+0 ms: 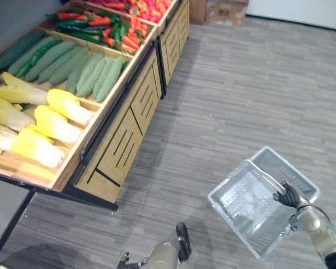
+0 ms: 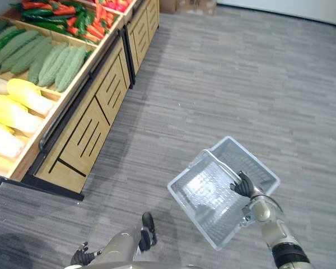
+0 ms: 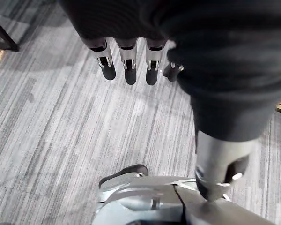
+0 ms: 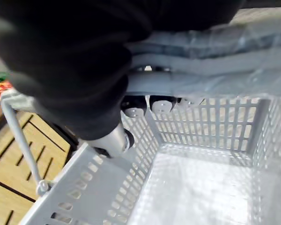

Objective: Pick vegetable in the basket

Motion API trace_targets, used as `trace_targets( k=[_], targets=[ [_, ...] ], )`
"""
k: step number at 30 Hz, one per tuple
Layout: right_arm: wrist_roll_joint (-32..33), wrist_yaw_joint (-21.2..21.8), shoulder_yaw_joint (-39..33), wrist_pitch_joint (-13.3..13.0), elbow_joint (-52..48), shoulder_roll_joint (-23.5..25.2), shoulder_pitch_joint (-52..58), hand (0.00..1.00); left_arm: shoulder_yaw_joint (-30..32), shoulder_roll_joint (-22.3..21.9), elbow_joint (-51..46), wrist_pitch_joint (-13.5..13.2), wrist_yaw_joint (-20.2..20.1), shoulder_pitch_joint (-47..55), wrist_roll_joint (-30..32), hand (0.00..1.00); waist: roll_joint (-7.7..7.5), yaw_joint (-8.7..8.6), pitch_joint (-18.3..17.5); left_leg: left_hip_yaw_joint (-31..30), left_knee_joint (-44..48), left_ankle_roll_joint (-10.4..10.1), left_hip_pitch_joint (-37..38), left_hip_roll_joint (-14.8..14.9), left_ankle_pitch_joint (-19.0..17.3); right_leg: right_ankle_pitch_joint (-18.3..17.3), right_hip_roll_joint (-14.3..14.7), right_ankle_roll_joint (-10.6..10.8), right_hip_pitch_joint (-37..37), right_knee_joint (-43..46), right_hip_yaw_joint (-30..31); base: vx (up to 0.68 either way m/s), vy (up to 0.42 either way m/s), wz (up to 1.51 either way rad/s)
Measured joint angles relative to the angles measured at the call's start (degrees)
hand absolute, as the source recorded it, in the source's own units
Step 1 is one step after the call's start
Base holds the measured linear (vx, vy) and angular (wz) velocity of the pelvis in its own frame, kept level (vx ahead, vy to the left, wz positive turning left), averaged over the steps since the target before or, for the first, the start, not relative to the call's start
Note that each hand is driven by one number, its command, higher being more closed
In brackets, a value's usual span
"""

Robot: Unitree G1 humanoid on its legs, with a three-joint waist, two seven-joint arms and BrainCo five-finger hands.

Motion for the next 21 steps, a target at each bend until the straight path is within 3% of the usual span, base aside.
trace_targets(
  k=[1,2,3,4,5,6,8,10,13,15,16,18,19,20,21],
  targets=[
    [0.0,0.0,0.8,0.0,0.1,1.3,0.1,1.00,-0.3,1.0,-0.3,0.1,0.1,0.3,0.0,0.00,-0.88,-0.63,0.1,-1.5,-2.4,0.2,3.3,-2.0,-0.1,7.4,-0.9,2.6,-4.2,10.6,4.8,0.27,0.090,0.69],
    [0.0,0.0,1.0,-0.1,0.1,2.3,1.1,1.00,-1.1,1.8,-0.7,0.1,0.1,0.3,-0.1,0.00,-1.53,-1.15,-0.2,-3.8,-3.3,0.5,5.2,-3.0,-0.4,11.8,-0.5,3.3,-6.9,17.2,7.3,0.36,0.082,0.97],
    [-0.3,0.0,1.0,-0.1,0.4,3.0,2.0,1.00,-1.7,2.5,-1.4,0.1,0.1,-0.1,-0.1,0.00,-2.23,-1.50,-0.1,-5.9,-3.5,1.1,6.6,-3.7,-0.9,10.9,-0.2,2.7,-10.1,24.0,8.5,0.44,0.068,1.07],
    [-0.5,-0.5,0.6,0.5,0.8,3.3,2.2,1.00,-2.2,2.8,-2.3,0.1,0.2,-0.6,-0.1,0.00,-2.37,-1.72,0.0,-8.1,-4.2,1.6,8.7,-4.2,-1.4,7.5,0.5,1.1,-13.9,29.4,8.7,0.37,0.033,0.95],
    [-0.4,-0.6,-0.6,0.5,0.8,3.2,2.0,1.00,-2.5,2.7,-2.4,0.1,0.2,-0.9,-0.2,0.00,-2.08,-1.97,0.1,-9.5,-4.2,2.0,9.5,-4.2,-1.8,5.6,0.8,-1.3,-15.4,30.2,8.2,0.36,0.008,1.10],
    [-0.4,-0.5,-2.2,0.5,0.9,2.9,2.1,1.00,-3.0,2.7,-2.6,0.1,0.2,-1.7,-0.3,0.00,-1.46,-3.01,0.3,-12.8,-4.1,2.2,11.4,-4.2,-2.6,2.6,1.0,-5.5,-17.3,29.8,5.8,0.36,-0.021,1.31],
    [-0.3,-0.4,-2.9,0.5,1.2,3.1,3.7,1.00,-3.3,3.1,-4.2,0.1,0.3,-2.6,-0.9,0.00,-1.24,-4.00,0.4,-19.3,-3.0,2.1,14.8,-4.1,-3.9,-4.2,0.8,-9.0,-19.4,20.7,2.1,0.47,-0.077,1.63],
    [-0.3,-0.1,-3.1,0.7,2.4,3.1,4.6,1.00,-3.3,3.1,-5.0,0.0,0.4,-3.3,-1.1,0.00,-1.22,-4.26,0.4,-23.5,-2.1,1.5,15.7,-4.0,-4.8,-4.8,1.2,-9.7,-20.4,9.6,2.3,0.37,-0.105,1.22],
    [-0.4,0.1,-4.5,2.8,4.5,3.2,5.2,1.00,-3.0,3.1,-5.6,0.0,0.3,-4.4,-1.2,0.00,-0.90,-4.21,0.6,-31.1,-1.9,-0.9,16.8,-2.6,-6.3,-3.2,2.3,-8.0,-21.9,-13.0,7.4,0.40,-0.175,1.26],
    [-0.3,0.1,-6.6,2.9,5.2,3.2,5.9,1.00,-2.7,2.9,-5.4,0.0,0.4,-4.4,-1.2,0.00,-0.95,-3.75,0.8,-34.6,-1.6,-2.9,17.6,-1.6,-7.6,-1.5,1.8,-5.3,-22.0,-23.0,9.0,0.45,-0.266,1.12],
    [-0.3,0.1,-7.8,2.8,5.2,3.5,6.5,1.00,-2.0,3.2,-4.9,0.0,0.3,-4.1,-1.2,0.00,-1.29,-3.75,1.1,-36.4,-1.2,-4.4,18.6,-1.0,-9.0,-1.1,1.2,-5.0,-22.0,-26.6,9.6,0.57,-0.410,1.17],
    [-0.3,0.1,-9.2,2.6,5.0,4.1,7.8,1.00,-1.5,3.6,-3.3,0.1,0.3,-3.7,-1.2,0.00,-2.33,-3.87,1.5,-38.8,1.4,-6.4,20.1,-0.8,-12.1,-1.0,0.2,-5.0,-21.0,-28.4,10.4,0.55,-0.486,1.10],
    [-0.3,0.1,-11.0,2.6,5.2,4.8,9.0,1.00,-1.1,3.6,-2.1,0.1,0.3,-3.2,-1.1,0.00,-2.23,-4.07,1.5,-40.6,3.8,-7.5,20.8,0.2,-15.4,3.3,0.3,-3.9,-19.8,-27.2,10.7,0.48,-0.509,1.10],
    [-0.3,0.1,-12.6,2.8,5.5,5.3,9.6,1.00,-0.9,3.0,-1.1,0.1,0.3,-3.5,-1.0,0.00,-1.88,-4.34,1.4,-41.9,5.3,-8.6,20.5,1.7,-16.6,5.5,1.1,-3.4,-19.8,-24.2,9.6,0.58,-0.598,1.31],
    [-0.3,0.1,-14.1,2.7,6.6,5.3,9.4,1.00,-1.0,1.8,-0.1,0.0,0.1,-3.4,-1.1,0.00,-0.18,-4.81,1.0,-42.2,7.2,-8.8,20.3,3.6,-16.4,5.0,2.5,-4.5,-19.8,-20.8,8.1,0.46,-0.441,0.98]
  ],
)
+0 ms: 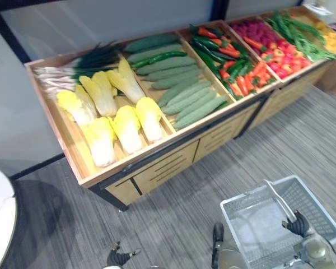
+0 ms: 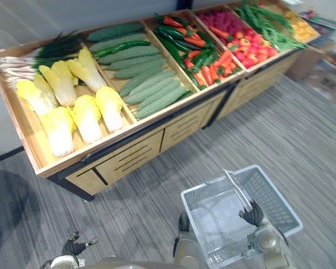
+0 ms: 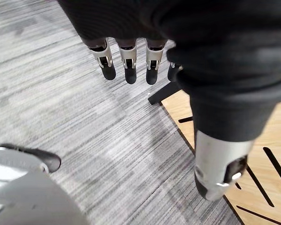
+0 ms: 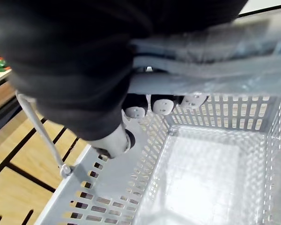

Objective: Pick vegetable in the basket

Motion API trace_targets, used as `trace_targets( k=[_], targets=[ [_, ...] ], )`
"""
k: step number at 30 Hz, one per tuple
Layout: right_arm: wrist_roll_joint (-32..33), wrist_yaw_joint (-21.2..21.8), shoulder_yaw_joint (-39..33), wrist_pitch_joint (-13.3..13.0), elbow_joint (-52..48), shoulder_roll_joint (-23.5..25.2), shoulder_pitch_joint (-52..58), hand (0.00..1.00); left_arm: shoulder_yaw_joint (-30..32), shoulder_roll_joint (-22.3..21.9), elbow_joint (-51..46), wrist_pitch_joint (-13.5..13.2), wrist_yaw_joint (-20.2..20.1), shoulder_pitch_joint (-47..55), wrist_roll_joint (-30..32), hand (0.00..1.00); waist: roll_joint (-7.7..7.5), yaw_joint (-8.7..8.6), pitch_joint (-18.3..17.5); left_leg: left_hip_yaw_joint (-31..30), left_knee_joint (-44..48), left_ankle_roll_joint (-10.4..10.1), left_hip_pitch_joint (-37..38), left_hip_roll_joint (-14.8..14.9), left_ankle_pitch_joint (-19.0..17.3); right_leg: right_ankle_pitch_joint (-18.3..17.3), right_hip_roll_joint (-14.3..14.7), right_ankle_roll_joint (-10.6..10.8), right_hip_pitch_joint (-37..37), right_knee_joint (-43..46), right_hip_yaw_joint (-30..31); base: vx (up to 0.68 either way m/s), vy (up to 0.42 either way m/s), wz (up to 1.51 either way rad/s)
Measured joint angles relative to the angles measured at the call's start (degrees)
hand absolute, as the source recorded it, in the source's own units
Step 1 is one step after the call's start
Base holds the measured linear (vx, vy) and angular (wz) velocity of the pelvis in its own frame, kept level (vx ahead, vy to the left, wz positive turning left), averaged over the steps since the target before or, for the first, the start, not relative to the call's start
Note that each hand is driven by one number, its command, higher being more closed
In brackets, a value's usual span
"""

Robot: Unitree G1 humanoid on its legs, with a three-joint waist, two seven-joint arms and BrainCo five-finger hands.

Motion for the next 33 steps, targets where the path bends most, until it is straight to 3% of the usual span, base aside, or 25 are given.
trace_targets(
  k=[2,6,7,8,10,11,12,13,14,15,19,24,27,30,33],
  targets=[
    [0.5,-0.1,-1.5,0.0,3.4,0.0,-2.2,1.00,1.2,-2.0,1.0,0.0,0.1,0.6,0.0,0.00,2.14,-0.16,-0.3,0.1,2.9,-2.7,-2.1,3.5,2.3,-1.8,2.1,-3.6,0.2,3.3,-4.0,0.48,-0.436,0.58],
    [2.3,-0.2,-5.5,-0.3,8.3,0.0,-3.3,1.00,5.2,-3.6,1.5,0.0,0.7,0.5,-0.2,0.00,2.46,-0.41,-0.5,0.4,6.1,-4.2,-4.9,4.3,10.9,-3.1,2.2,-5.7,3.6,1.5,-8.5,0.33,-0.308,0.59],
    [2.8,-0.3,-7.3,-0.2,10.2,0.1,-3.3,1.00,6.3,-3.9,1.5,0.1,1.1,0.6,-0.2,0.00,2.25,-0.38,-0.4,2.5,8.0,-6.8,-6.0,4.4,13.6,-3.1,1.8,-5.8,5.8,-0.1,-9.7,0.21,-0.149,0.47],
    [3.3,-0.4,-8.4,-0.1,11.2,0.2,-3.4,1.00,6.5,-3.8,1.5,0.1,1.3,0.5,-0.2,0.00,1.65,-0.46,-0.2,4.7,9.9,-7.8,-7.1,4.4,14.7,-3.1,1.2,-5.8,7.0,-1.3,-10.5,0.23,-0.141,0.66],
    [5.7,-1.6,-12.7,0.5,15.2,0.6,-3.3,1.00,7.4,-3.8,1.3,0.0,2.1,0.3,-0.2,0.00,1.17,-1.41,0.0,21.3,11.8,-7.3,-11.1,7.9,8.3,-3.1,-1.0,-5.8,11.4,-4.4,-13.7,0.17,-0.056,0.83],
    [6.5,-1.9,-13.8,0.7,16.0,0.9,-3.4,1.00,7.9,-3.9,1.4,0.0,2.4,0.1,-0.2,0.00,1.14,-1.80,0.0,25.1,10.5,-7.3,-12.1,8.4,7.7,-3.1,-1.7,-5.8,11.9,-4.6,-14.6,0.11,0.049,0.89],
    [7.3,-2.7,-15.6,1.3,16.6,1.8,-3.3,1.00,8.4,-3.9,1.4,0.1,2.8,-0.5,-0.2,0.00,1.12,-2.22,0.0,31.6,4.6,-6.5,-13.9,8.4,8.5,-3.1,-3.0,-5.7,12.0,-4.6,-16.4,0.06,0.130,0.79],
    [7.4,-2.9,-17.1,1.4,17.4,2.4,-3.3,1.00,8.5,-4.0,1.4,0.2,3.6,-1.0,-0.2,0.00,1.97,-2.26,-0.2,36.3,-2.7,-5.2,-15.0,8.2,15.4,-3.1,-3.3,-5.4,11.9,-4.7,-18.1,0.07,0.210,0.68],
    [7.5,-2.9,-17.8,1.4,17.8,2.5,-3.3,1.00,8.6,-4.2,1.4,0.3,4.0,-1.2,-0.2,0.00,2.81,-2.20,-0.2,37.9,-4.9,-4.8,-15.9,8.4,19.6,-3.2,-2.8,-4.9,12.0,-4.8,-18.5,0.05,0.213,0.47],
    [7.6,-2.8,-18.6,1.8,18.2,3.8,-3.3,1.00,9.6,-4.0,1.3,0.5,4.5,-1.6,-0.2,0.00,2.61,-2.10,-0.7,39.0,-6.4,-4.2,-15.3,7.7,19.1,-3.3,-3.1,-3.5,12.4,-5.6,-18.8,0.06,0.207,0.46],
    [7.8,-2.9,-18.5,2.2,18.4,6.2,-4.0,1.00,14.1,-3.0,1.0,0.6,6.8,-2.8,-0.3,0.00,-0.06,-1.58,0.0,36.1,-9.0,-4.1,-15.8,4.3,19.2,-2.0,-4.6,-1.5,13.9,-9.9,-19.9,0.02,0.154,0.39],
    [7.8,-2.9,-17.4,1.2,18.4,7.1,-5.8,1.00,16.3,-2.7,0.8,0.3,9.3,-3.0,-4.3,0.00,1.73,-0.56,-0.1,36.3,-9.6,-4.1,-15.3,5.5,19.2,-1.6,-2.9,-0.9,13.5,-10.1,-18.2,-0.07,-0.025,-0.16],
    [9.0,-3.0,-16.3,1.1,18.3,7.6,-6.2,1.00,17.3,-3.2,0.6,0.3,10.3,-4.3,-8.0,0.00,2.67,-0.63,-0.3,36.1,-13.7,-3.9,-15.1,5.9,21.3,-1.3,-2.1,-1.0,11.4,-10.0,-17.7,-0.10,-0.035,-0.13],
    [9.5,-3.5,-15.9,1.3,18.3,9.6,-6.1,1.00,21.4,-3.6,-3.7,0.2,12.5,-6.8,-10.1,0.00,2.29,-0.60,-0.1,36.1,-15.8,-3.8,-14.8,5.8,22.6,-1.2,-1.5,-1.0,10.5,-10.1,-17.1,-0.07,-0.016,-0.05],
    [9.7,-4.2,-14.4,1.3,18.3,11.2,-5.9,1.00,25.0,-3.5,-15.0,-0.6,17.5,-8.9,-14.0,0.00,1.13,-0.61,0.0,36.4,-16.3,-3.7,-14.8,5.4,22.8,-0.7,-1.6,-1.1,9.8,-10.2,-16.5,-0.03,0.012,-0.07]
  ],
)
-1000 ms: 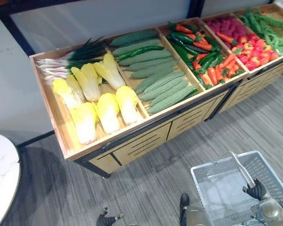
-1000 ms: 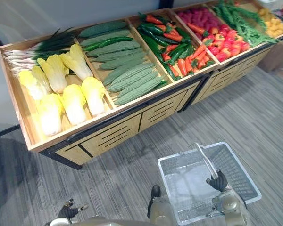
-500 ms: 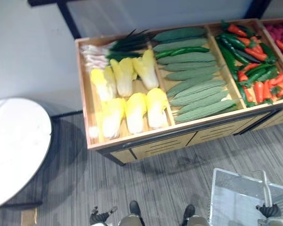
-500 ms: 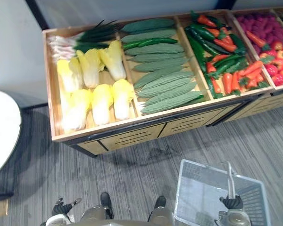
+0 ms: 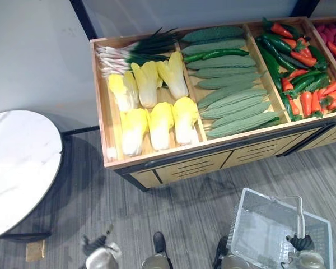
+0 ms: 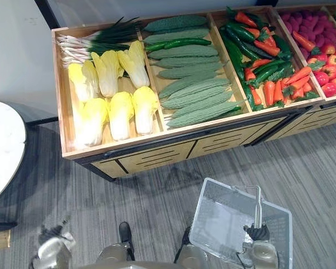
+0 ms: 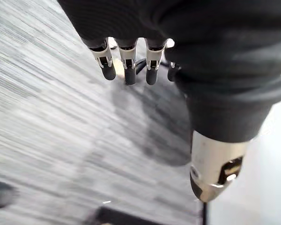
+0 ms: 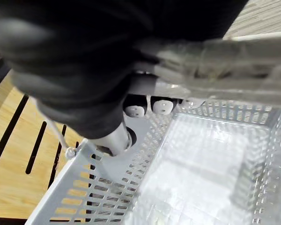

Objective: Pick vegetable in the basket

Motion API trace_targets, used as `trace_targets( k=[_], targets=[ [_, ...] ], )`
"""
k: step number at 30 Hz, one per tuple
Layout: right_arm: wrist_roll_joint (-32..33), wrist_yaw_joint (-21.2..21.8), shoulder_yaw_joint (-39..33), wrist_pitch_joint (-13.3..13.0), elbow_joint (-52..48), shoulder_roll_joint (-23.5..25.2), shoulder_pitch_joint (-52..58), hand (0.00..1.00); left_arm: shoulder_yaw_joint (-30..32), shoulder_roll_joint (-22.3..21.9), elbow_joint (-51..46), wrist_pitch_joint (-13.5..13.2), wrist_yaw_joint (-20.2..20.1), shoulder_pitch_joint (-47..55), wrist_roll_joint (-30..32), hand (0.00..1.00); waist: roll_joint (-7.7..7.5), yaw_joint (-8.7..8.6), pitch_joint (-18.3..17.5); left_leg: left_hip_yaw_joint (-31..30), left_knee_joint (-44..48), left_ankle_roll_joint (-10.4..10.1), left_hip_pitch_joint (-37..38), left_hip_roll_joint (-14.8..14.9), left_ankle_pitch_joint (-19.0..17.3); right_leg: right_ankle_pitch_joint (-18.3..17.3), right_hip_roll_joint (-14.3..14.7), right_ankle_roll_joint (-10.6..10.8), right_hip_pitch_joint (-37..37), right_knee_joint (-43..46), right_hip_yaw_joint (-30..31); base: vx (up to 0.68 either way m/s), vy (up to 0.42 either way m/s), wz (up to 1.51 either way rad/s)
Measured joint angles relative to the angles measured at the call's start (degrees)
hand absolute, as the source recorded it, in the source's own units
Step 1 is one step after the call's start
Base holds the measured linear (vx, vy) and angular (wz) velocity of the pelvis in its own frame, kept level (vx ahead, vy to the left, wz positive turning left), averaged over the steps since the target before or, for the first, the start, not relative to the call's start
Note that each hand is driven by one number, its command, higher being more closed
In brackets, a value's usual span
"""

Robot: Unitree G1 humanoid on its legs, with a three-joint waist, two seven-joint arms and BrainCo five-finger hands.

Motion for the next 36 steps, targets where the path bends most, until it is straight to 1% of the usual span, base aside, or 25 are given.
trace_targets(
  k=[1,2,3,4,5,8,10,11,12,14,16,18,20,22,25,29,36],
  targets=[
    [0.0,-0.1,0.5,-0.1,0.0,0.4,0.0,1.00,0.4,0.1,-5.6,-1.0,2.0,-0.8,-0.8,0.00,-0.27,0.03,0.0,0.1,-0.1,0.0,0.0,-0.2,0.0,0.2,-0.1,0.0,-0.1,-0.1,0.1,0.00,0.016,-0.05],
    [0.0,-0.1,0.5,-0.1,0.0,0.5,0.0,1.00,0.4,0.1,-8.1,-1.5,3.2,-1.1,-0.7,0.00,-0.34,0.04,0.0,0.1,-0.1,0.0,0.0,-0.3,0.0,0.3,-0.2,0.0,-0.1,-0.2,0.2,0.01,0.016,-0.04],
    [0.0,-0.2,0.5,-0.1,0.0,0.6,0.0,1.00,0.6,0.1,-12.9,-2.3,5.7,-2.4,-0.4,0.00,-0.37,0.04,0.0,0.1,-0.2,0.1,0.0,-0.5,0.0,0.5,-0.3,0.1,-0.2,-0.4,0.4,0.02,0.014,-0.05],
    [0.0,-0.4,0.5,-0.1,-0.1,0.6,0.0,1.00,1.0,0.0,-16.1,-3.1,7.9,-3.4,1.3,0.00,-0.36,0.06,0.0,0.1,-0.2,0.1,0.0,-0.6,0.0,0.7,-0.3,0.1,-0.2,-0.7,0.7,0.04,0.008,-0.15],
    [0.0,-0.6,0.8,-0.3,-0.2,0.6,0.0,1.00,1.5,-0.1,-21.4,-3.7,10.5,-4.8,2.9,0.00,-0.35,0.07,0.0,0.1,-0.2,0.1,0.0,-0.7,0.0,1.1,-0.3,0.0,-0.5,-1.0,1.4,0.04,0.004,-0.18],
    [0.0,-0.9,0.9,-1.1,-0.2,0.6,0.0,1.00,2.0,-0.8,-28.1,-4.1,13.8,-6.8,4.2,0.00,-0.38,-0.01,0.0,0.2,-0.3,0.1,0.0,-0.6,0.0,1.3,-0.1,0.0,-1.1,-1.0,2.7,0.05,-0.013,-0.23],
    [0.0,-0.9,1.5,-1.5,-0.2,0.5,-0.1,1.00,1.9,-1.6,-31.4,-4.1,16.2,-9.2,6.1,0.00,-0.45,-0.61,0.1,0.6,-0.2,0.1,0.1,-0.4,0.0,1.4,0.2,-0.1,-1.5,-1.0,3.6,0.05,-0.023,-0.20],
    [0.0,-0.9,1.8,-1.5,-0.2,0.5,-0.2,1.00,1.9,-1.7,-32.2,-4.0,16.7,-9.7,6.4,0.00,-0.52,-0.76,0.1,1.0,-0.2,0.1,0.1,-0.2,0.0,1.5,0.3,-0.3,-1.7,-1.0,4.1,0.02,-0.018,-0.30],
    [-0.1,-0.9,2.7,-1.6,-0.3,0.5,-0.6,1.00,1.9,-1.7,-33.5,-4.0,17.6,-10.5,8.0,0.00,-0.84,-0.88,0.2,2.0,-0.2,0.0,0.3,0.1,0.0,1.7,0.7,-0.5,-2.2,-1.0,5.5,0.01,-0.022,-0.37],
    [-0.4,-0.9,3.0,-1.9,-0.6,0.5,-0.9,1.00,1.2,-1.8,-34.8,-3.9,18.8,-11.5,8.6,0.00,-1.03,-1.30,0.4,3.2,-0.2,0.0,0.8,0.4,0.0,1.9,1.1,-0.7,-2.6,-1.1,6.8,0.00,-0.024,-0.38],
    [-0.4,-0.9,3.4,-1.9,-0.6,0.1,-0.9,1.00,-0.2,-2.5,-36.0,-3.4,19.1,-13.0,10.4,0.00,-1.05,-1.64,0.4,3.4,-0.1,-0.2,1.3,0.8,-0.4,2.0,1.6,-0.9,-2.9,-1.1,8.1,-0.01,-0.021,-0.33],
    [-0.5,-0.9,4.1,-1.9,-0.6,-0.3,-0.9,1.00,-2.0,-3.0,-36.9,-2.9,19.5,-14.9,10.5,0.00,-1.16,-1.72,0.6,3.6,0.0,-0.4,1.3,1.1,-0.7,2.2,1.9,-1.0,-3.2,-1.2,8.6,-0.03,-0.020,-0.19],
    [-0.7,-0.9,4.9,-1.9,-0.8,-0.7,-1.1,1.00,-3.9,-3.0,-36.8,-2.2,19.6,-16.6,10.9,0.00,-1.46,-2.62,1.2,3.6,0.0,-0.5,1.3,1.1,-0.9,2.6,2.0,-0.9,-3.2,-1.5,8.9,-0.03,-0.005,-0.05],
    [-0.7,-0.9,5.0,-1.9,-0.9,-0.7,-1.4,1.00,-4.4,-3.0,-36.8,-1.4,19.8,-17.1,12.6,0.00,-1.78,-3.14,1.5,3.7,-0.1,-0.4,1.2,1.0,-1.0,3.2,2.0,-0.9,-3.3,-2.2,9.2,-0.02,0.003,-0.07],
    [-0.7,-0.9,5.7,-1.9,-1.2,-1.0,-1.7,1.00,-4.9,-2.9,-35.3,-0.7,19.8,-18.8,12.7,0.00,-2.26,-3.14,2.5,4.3,-0.1,-0.4,1.0,0.8,-1.0,3.9,2.0,-0.8,-3.6,-2.9,9.7,-0.02,0.006,-0.09],
    [-0.8,-1.0,7.3,-1.9,-1.9,-1.2,-2.4,1.00,-4.9,-2.6,-32.0,-0.2,20.0,-21.1,12.7,0.00,-2.30,-3.19,2.6,4.6,-0.2,-0.4,0.1,0.7,-1.0,4.0,1.9,-0.8,-4.7,-2.9,10.2,0.00,0.002,-0.06],
    [-0.9,-1.0,9.9,-2.4,-2.4,-1.2,-4.2,1.00,-5.4,-2.2,-29.4,0.7,20.3,-24.1,12.7,0.00,-3.37,-3.34,3.9,4.7,-0.2,-0.4,-0.2,0.5,-1.0,4.2,1.8,-0.9,-5.4,-2.9,10.8,0.01,-0.004,-0.01]
  ],
)
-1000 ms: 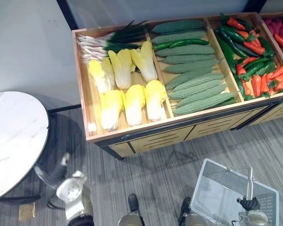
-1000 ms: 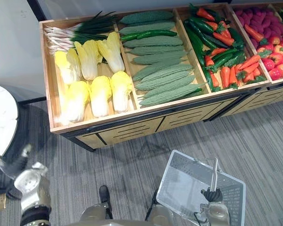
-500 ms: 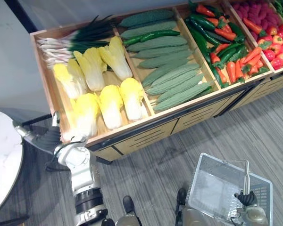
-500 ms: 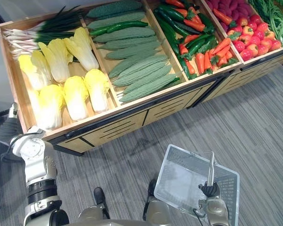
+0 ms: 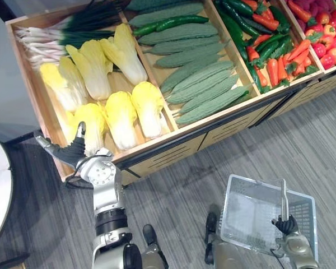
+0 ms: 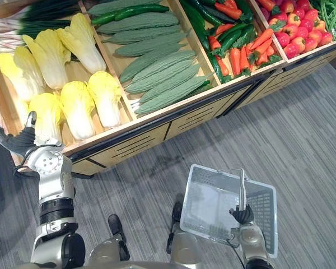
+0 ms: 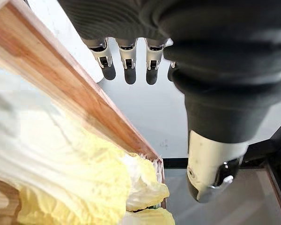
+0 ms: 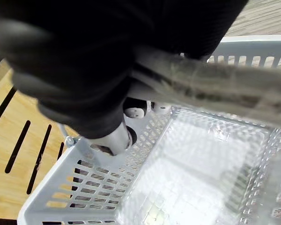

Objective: Pick vegetable in the basket

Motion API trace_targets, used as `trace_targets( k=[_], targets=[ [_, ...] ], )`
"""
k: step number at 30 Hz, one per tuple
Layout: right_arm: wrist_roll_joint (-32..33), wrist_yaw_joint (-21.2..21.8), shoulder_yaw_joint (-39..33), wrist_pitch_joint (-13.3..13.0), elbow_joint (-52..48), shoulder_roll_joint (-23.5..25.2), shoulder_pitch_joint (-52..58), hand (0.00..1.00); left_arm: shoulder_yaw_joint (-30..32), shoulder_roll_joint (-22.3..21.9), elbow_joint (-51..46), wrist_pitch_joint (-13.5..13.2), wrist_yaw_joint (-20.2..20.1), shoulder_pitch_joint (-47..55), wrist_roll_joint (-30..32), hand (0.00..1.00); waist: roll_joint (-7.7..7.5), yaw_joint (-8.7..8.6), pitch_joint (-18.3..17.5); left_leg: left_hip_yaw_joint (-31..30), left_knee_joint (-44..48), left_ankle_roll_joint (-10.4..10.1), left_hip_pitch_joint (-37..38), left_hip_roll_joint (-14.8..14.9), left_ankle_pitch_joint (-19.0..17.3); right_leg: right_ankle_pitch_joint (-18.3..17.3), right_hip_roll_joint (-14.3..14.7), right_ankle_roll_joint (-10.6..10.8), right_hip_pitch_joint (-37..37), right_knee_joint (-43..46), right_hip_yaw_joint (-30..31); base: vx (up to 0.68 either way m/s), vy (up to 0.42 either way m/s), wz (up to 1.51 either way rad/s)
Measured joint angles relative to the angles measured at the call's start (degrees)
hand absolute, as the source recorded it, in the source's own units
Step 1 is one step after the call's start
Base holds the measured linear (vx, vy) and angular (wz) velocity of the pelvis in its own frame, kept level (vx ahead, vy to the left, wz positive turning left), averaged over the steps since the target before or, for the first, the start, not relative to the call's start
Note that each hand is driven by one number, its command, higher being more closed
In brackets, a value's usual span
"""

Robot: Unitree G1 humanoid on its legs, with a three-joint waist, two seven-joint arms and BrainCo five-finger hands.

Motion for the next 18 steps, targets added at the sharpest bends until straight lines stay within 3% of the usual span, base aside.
trace_targets(
  k=[8,18],
  targets=[
    [0.0,0.0,1.7,-0.1,-0.3,0.0,-1.5,1.00,-1.2,3.2,5.0,3.5,-2.1,-1.2,2.6,0.00,-0.36,0.11,1.0,0.0,0.0,0.0,-0.8,-0.2,0.0,0.4,-0.2,-0.1,-1.0,0.0,0.3,0.00,-0.002,-0.01],
    [-0.5,0.0,1.8,-0.1,-0.3,0.0,-2.7,1.00,-2.7,4.5,6.7,5.0,-2.9,-1.7,6.2,0.00,-0.55,0.25,1.9,-0.3,0.1,0.1,-2.0,-0.2,0.0,0.6,-0.2,-0.1,-1.9,0.0,0.1,0.00,0.000,0.00]
  ],
)
